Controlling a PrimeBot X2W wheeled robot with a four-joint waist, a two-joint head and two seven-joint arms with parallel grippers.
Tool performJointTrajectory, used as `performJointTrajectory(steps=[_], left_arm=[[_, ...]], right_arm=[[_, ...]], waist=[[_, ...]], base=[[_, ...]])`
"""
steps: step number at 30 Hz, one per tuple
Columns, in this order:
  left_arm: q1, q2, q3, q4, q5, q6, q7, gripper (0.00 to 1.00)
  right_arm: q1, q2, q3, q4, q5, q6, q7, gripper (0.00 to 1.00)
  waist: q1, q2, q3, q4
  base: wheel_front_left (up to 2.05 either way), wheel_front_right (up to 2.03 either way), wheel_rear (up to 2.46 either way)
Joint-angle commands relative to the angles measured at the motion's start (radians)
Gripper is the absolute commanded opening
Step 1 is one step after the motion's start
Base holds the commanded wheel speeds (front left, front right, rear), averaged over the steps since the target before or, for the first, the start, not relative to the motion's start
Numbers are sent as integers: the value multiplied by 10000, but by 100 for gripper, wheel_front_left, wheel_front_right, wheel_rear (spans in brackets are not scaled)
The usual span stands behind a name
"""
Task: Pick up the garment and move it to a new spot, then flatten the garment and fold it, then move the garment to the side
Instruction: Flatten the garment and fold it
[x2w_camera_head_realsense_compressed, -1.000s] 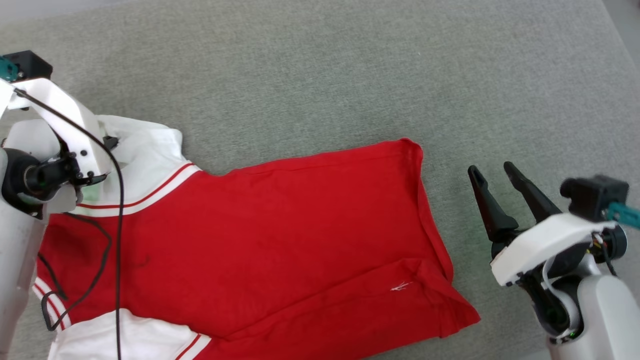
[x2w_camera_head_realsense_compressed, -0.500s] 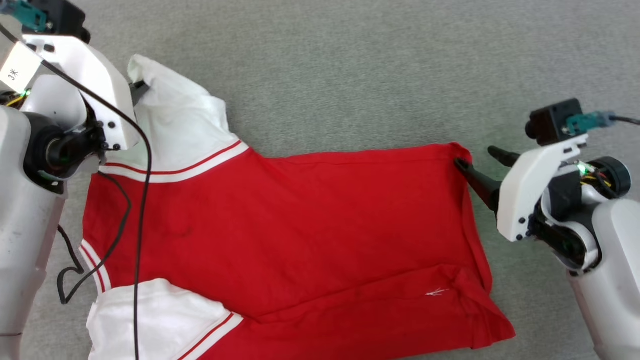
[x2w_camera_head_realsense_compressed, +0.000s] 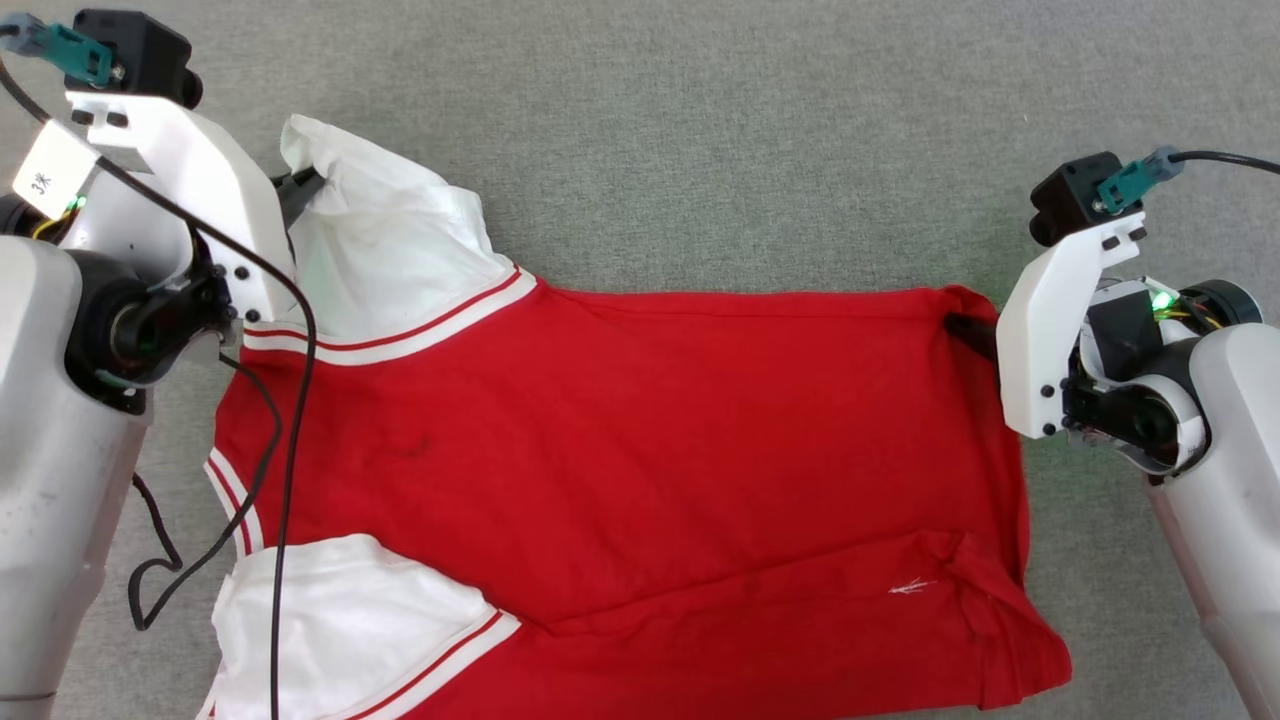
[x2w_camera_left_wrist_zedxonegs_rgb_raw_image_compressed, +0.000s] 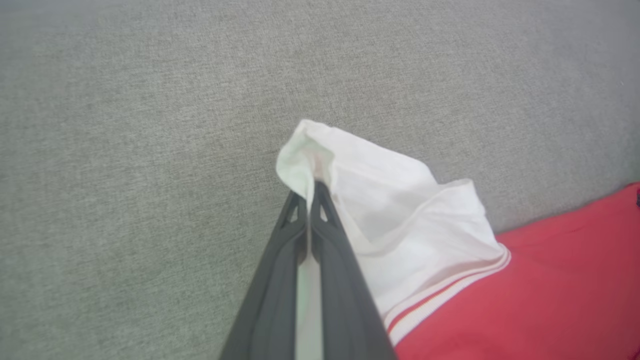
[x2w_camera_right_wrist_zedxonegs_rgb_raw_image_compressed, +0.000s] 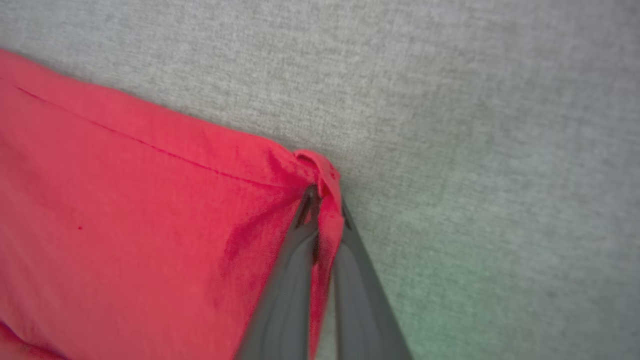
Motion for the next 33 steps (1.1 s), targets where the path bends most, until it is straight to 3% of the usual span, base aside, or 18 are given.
performJointTrajectory(steps=[1,6,13,23,33], left_arm=[[116,20,65,-36,15,-30,-86,0],[573,97,304,-204,-94,-12,-654,0],[2280,330,891,-1113,-444,361,-1492,0],[6146,154,1246,-2872,-863,1367,-2490,0],[8864,-366,1469,-3082,-1552,1837,-3143,0]], right_arm=[[286,114,221,276,5,-4,2,0],[158,-190,-343,-506,-38,-5,-786,0],[1543,-277,-1012,-1905,-456,-5,-1307,0],[4487,336,-2087,-3002,-762,-5,-1945,0],[6753,1100,-3100,-2930,-723,-5,-2652,0]], waist=[[0,0,-66,32],[0,0,-510,158],[0,0,-1352,302],[0,0,-2322,562],[0,0,-2704,572]], base=[[0,0,0],[0,0,0],[0,0,0],[0,0,0],[0,0,0]])
